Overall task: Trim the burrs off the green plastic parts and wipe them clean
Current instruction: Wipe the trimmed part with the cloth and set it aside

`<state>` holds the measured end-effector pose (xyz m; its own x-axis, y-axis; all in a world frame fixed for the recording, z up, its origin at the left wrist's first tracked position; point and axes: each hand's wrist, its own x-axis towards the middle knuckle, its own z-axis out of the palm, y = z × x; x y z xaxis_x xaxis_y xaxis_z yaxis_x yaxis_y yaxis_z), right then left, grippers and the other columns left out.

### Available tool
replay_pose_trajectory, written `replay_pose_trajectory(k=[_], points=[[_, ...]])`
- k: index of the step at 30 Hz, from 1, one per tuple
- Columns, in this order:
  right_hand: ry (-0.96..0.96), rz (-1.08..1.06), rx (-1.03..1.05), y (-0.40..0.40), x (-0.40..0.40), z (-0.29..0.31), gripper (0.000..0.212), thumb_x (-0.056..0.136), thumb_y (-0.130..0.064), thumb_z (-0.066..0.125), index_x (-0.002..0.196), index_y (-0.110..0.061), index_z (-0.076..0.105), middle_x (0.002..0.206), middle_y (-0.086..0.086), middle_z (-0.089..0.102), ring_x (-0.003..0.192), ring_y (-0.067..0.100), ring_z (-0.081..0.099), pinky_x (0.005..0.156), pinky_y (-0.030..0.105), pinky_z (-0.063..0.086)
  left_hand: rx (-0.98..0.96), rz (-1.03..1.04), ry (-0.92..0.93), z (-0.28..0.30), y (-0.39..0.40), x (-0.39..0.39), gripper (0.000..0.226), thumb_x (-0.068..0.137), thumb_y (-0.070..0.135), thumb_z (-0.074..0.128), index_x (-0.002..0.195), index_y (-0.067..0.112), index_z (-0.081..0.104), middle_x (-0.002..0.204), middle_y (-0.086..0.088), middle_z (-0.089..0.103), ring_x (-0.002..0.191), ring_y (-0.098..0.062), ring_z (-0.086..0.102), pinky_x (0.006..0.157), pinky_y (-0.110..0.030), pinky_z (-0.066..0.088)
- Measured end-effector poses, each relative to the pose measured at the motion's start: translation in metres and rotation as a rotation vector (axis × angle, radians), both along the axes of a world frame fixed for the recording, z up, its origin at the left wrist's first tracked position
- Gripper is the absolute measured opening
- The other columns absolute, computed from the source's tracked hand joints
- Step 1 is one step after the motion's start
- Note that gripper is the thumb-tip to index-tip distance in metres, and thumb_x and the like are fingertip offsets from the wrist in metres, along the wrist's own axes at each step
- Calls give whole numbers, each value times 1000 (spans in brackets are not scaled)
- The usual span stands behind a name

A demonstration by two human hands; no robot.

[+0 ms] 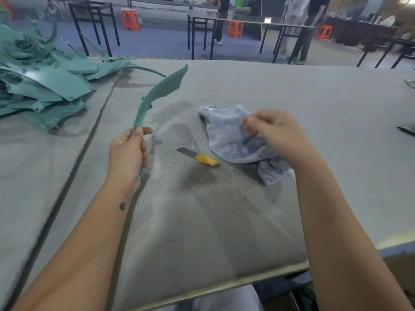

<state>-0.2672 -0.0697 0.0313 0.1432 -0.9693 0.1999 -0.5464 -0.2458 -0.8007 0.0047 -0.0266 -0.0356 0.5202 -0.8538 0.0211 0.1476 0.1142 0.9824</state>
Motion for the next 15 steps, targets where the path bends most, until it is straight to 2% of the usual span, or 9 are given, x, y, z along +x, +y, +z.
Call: replay_pose_trajectory(k=[3,5,6,9,11,13,15], points=[[-191,-222,-117,-10,-13,11,25,89,-16,51,76,-27,70,75,-7,69,80,11,66,78,30,54,-1,5,-1,0,0,0,30,103,22,42,85,18,66,49,11,31,38,-5,24,36,-16,22],[-183,-287,-120,-15,-19,9,25,86,-11,52,77,-26,69,79,-5,69,84,16,66,84,35,55,2,8,0,0,0,0,30,103,22,42,85,18,66,49,10,31,38,-6,24,36,-16,22],[-141,-293,-119,-17,-20,7,24,85,-10,53,76,-27,68,80,-6,69,82,13,65,81,32,54,4,9,0,0,0,0,30,103,22,43,85,18,66,49,10,31,38,-6,24,36,-16,21],[-5,-230,-126,-17,-11,0,21,83,-10,60,75,-26,69,77,-8,69,74,8,62,70,21,47,17,9,-10,-1,-2,1,30,103,23,43,85,19,67,50,10,32,38,-6,25,37,-16,22],[135,-170,-122,-19,-2,-6,17,80,-6,60,74,-18,70,75,-1,68,72,12,60,64,23,46,21,9,-17,-1,-2,1,30,103,24,44,84,19,67,49,10,32,38,-6,25,37,-16,23],[416,-172,-113,-23,5,-12,10,78,-7,56,71,-10,62,71,8,61,66,20,55,57,31,43,21,6,-25,-1,-2,0,30,103,24,44,84,20,67,48,12,32,38,-5,25,36,-16,23],[640,-246,-46,-26,9,-15,6,78,-9,56,73,-10,54,69,6,52,61,22,50,50,28,36,21,-1,-36,0,0,-1,30,103,24,44,84,20,67,48,12,32,38,-5,25,37,-17,23]])
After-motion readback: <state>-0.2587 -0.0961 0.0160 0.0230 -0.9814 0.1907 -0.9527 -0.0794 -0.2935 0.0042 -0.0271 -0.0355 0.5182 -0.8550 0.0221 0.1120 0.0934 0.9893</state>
